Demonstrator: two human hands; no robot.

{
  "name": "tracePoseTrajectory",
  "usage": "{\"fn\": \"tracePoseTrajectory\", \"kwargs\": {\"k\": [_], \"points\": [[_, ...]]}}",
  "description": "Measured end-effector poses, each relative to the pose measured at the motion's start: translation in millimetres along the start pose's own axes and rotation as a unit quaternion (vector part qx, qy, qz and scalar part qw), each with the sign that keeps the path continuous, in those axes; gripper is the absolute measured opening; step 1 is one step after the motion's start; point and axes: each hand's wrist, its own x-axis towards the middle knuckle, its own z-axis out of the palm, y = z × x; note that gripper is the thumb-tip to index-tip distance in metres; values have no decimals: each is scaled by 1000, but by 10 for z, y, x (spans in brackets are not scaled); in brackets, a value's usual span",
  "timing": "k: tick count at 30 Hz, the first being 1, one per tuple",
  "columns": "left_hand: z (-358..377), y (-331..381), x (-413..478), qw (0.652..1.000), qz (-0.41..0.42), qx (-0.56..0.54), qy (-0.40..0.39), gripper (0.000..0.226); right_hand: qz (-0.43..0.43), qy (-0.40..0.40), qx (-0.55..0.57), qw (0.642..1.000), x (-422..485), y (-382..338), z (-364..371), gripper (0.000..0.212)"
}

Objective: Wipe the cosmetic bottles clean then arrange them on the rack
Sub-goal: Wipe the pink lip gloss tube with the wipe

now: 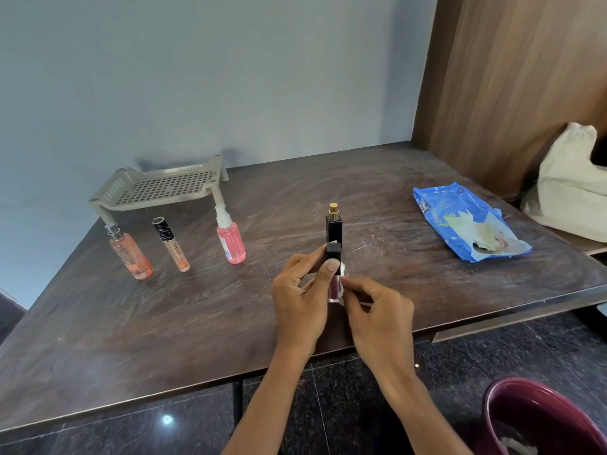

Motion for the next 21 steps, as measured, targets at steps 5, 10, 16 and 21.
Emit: {"fn": "tracePoseTrajectory", "kwargs": {"k": [5,10,16,21], "points": [[15,4,13,1000,3,-9,5,32,-21,32,51,998,123,-239,-36,14],[17,-15,10,1000,-7,-27,8,32,-53,63,65,994,183,-342,-11,16],[-1,-12,4,1000,5,-4,5,26,-32,31,35,998,-33,-122,-25,14],[26,5,-12,1000,16,-23,-5,29,-57,55,33,996,110,-233,-182,14]]}}
